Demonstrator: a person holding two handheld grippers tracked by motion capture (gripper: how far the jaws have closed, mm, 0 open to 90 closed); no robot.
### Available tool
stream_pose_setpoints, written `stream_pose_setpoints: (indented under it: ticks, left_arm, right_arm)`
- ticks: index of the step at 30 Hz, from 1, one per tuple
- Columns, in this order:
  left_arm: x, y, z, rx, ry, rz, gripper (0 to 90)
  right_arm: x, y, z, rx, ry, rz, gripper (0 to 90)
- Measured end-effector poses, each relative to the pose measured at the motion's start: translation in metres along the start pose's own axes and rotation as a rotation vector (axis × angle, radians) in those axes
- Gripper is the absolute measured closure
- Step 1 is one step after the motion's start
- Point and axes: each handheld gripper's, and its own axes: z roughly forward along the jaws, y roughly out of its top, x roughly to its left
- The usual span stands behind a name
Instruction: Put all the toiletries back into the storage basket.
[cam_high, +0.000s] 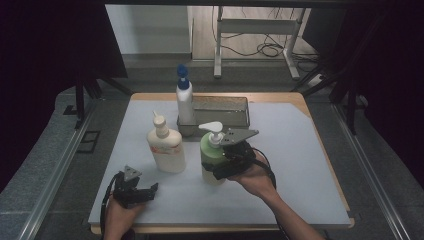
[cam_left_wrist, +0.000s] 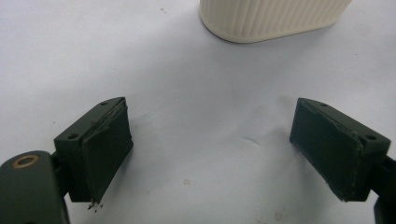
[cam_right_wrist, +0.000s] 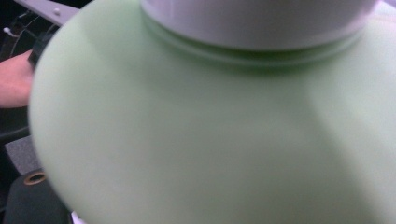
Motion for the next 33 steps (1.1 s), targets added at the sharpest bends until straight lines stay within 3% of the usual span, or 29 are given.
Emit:
stream_pose_setpoints:
  ticks: [33]
  left_arm:
    - [0.0, 0.0, 0.0, -0.004, 0.001, -0.001, 11.9]
  right_arm:
    - [-0.049, 0.031, 0.01, -0.041, -0.116, 0.052, 11.8]
